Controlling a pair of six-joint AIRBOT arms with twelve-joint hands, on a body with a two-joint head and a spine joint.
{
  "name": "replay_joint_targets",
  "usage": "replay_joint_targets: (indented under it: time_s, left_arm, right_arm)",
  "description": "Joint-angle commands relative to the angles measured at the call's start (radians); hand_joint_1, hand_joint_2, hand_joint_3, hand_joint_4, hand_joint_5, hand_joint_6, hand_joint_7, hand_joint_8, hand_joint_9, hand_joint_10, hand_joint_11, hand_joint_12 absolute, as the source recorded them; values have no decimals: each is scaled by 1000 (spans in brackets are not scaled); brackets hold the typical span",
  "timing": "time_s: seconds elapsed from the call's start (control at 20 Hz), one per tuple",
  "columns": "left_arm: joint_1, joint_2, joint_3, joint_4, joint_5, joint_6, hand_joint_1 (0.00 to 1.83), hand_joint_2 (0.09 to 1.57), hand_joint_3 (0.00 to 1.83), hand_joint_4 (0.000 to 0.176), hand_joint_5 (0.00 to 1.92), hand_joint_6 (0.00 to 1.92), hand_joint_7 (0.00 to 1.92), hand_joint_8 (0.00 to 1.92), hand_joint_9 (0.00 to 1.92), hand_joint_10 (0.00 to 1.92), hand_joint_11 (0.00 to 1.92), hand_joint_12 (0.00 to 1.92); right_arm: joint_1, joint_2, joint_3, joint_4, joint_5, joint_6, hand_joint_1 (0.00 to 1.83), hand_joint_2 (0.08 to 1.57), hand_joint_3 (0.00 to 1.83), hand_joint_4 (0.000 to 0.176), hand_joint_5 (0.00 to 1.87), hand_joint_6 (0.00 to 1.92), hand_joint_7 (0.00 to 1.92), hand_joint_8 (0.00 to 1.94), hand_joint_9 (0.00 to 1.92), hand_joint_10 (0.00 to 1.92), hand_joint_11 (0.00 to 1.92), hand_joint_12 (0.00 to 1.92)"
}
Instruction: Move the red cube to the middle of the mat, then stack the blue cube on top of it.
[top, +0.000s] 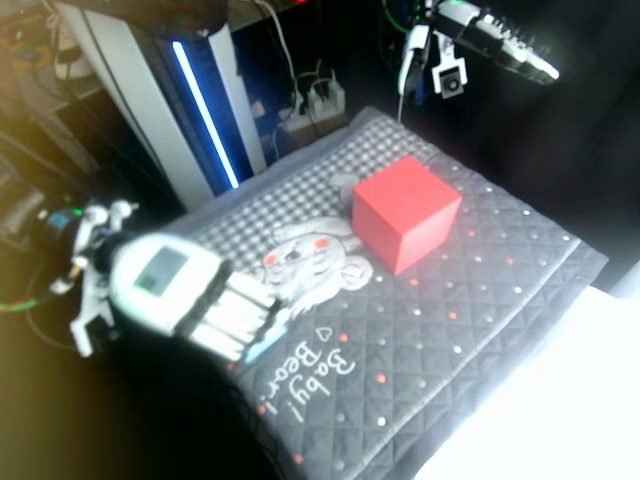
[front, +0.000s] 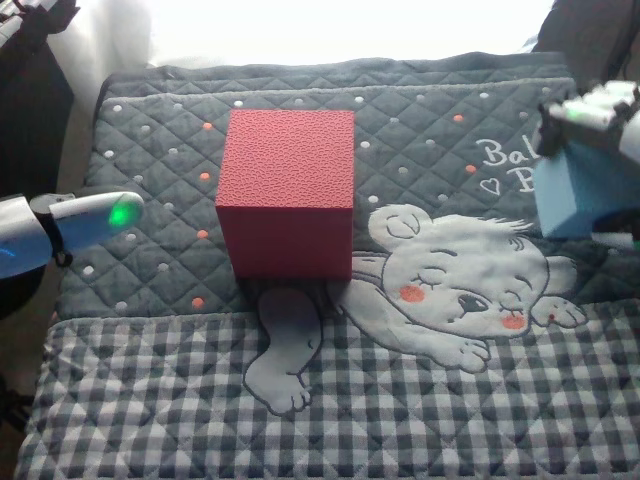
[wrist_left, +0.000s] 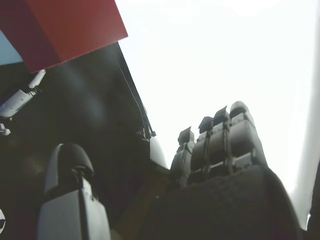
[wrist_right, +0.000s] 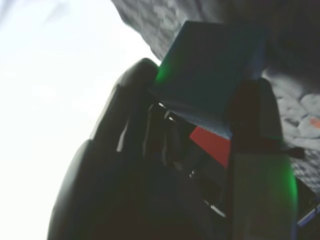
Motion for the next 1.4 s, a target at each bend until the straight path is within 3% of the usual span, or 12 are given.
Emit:
replay_joint_targets:
  time_s: [0.0, 0.25, 0.4, 0.5, 0.55, 0.65, 0.75, 0.8, 0.95, 1.05, 1.3, 1.35]
  left_arm:
    - [-6, 3, 1, 12, -128, -3, 596, 898, 3, 103, 0, 0, 0, 0, 0, 0, 0, 0]
    - [-2, 1, 3, 3, -132, -3, 619, 906, 5, 96, 0, 0, 0, 0, 0, 0, 0, 0]
    - [-2, -2, 6, -2, -132, -4, 657, 920, 9, 86, 0, 0, 0, 0, 0, 0, 0, 0]
    - [-2, -3, 6, -4, -131, -4, 633, 919, 6, 87, 0, 0, 0, 0, 0, 0, 0, 0]
    - [-2, -3, 7, -5, -131, -4, 633, 919, 6, 87, 0, 0, 0, 0, 0, 0, 0, 0]
    - [-2, -6, 9, -11, -130, -4, 659, 929, 9, 103, 0, 0, 0, 0, 0, 0, 0, 0]
    - [-2, -9, 10, -17, -131, -4, 653, 928, 7, 97, 0, 0, 0, 0, 0, 0, 0, 0]
    - [-2, -10, 10, -20, -133, -4, 642, 925, 5, 101, 0, 0, 0, 0, 0, 0, 0, 0]
    - [3, -12, 12, -32, -138, -4, 618, 931, 7, 93, 0, 0, 0, 0, 0, 0, 0, 0]
    - [5, -14, 13, -42, -141, -4, 642, 946, 12, 72, 0, 0, 0, 0, 0, 0, 0, 0]
    - [25, -16, 13, -73, -159, -7, 569, 932, 1, 90, 0, 0, 0, 0, 0, 0, 0, 0]
    - [34, -16, 13, -81, -168, -12, 552, 919, 0, 93, 0, 0, 0, 0, 0, 0, 0, 0]
  right_arm:
    - [34, 10, 2, -20, 94, -1, 1332, 884, 824, 0, 680, 1635, 725, 1666, 738, 1800, 853, 1921]
    - [217, 13, 9, -143, -90, 0, 1163, 942, 757, 0, 615, 1635, 802, 1699, 808, 1921, 805, 1921]
    - [331, 2, 10, -250, -183, 0, 1270, 1276, 189, 0, 415, 1494, 602, 1801, 632, 1921, 788, 1921]
    - [383, -9, 13, -281, -202, 1, 1149, 1355, 16, 0, 521, 1465, 642, 1869, 884, 1921, 891, 1921]
    - [398, -13, 16, -287, -207, 3, 1149, 1355, 16, 0, 521, 1465, 642, 1869, 884, 1921, 891, 1921]
    - [433, -34, 42, -364, -211, 107, 1277, 1000, 729, 0, 213, 1373, 645, 1872, 963, 1921, 925, 1921]
    - [460, -68, 91, -465, -211, 285, 1305, 964, 801, 0, 8, 175, 641, 1849, 966, 1921, 992, 1921]
    - [469, -79, 97, -476, -211, 295, 1294, 1009, 712, 0, 1, 34, 622, 1823, 958, 1921, 1011, 1921]
    - [514, -122, 106, -520, -211, 297, 1306, 925, 947, 0, 74, 25, 646, 1940, 1138, 1921, 1223, 1921]
    - [545, -159, 120, -535, -212, 302, 1489, 846, 911, 0, 2, 0, 676, 1721, 720, 1921, 906, 1921]
    - [577, -215, 135, -588, -199, 349, 1297, 1196, 205, 0, 35, 0, 652, 1596, 813, 1912, 870, 1921]
    - [578, -219, 135, -605, -191, 372, 1457, 1035, 523, 0, 70, 2, 599, 1612, 656, 1836, 756, 1921]
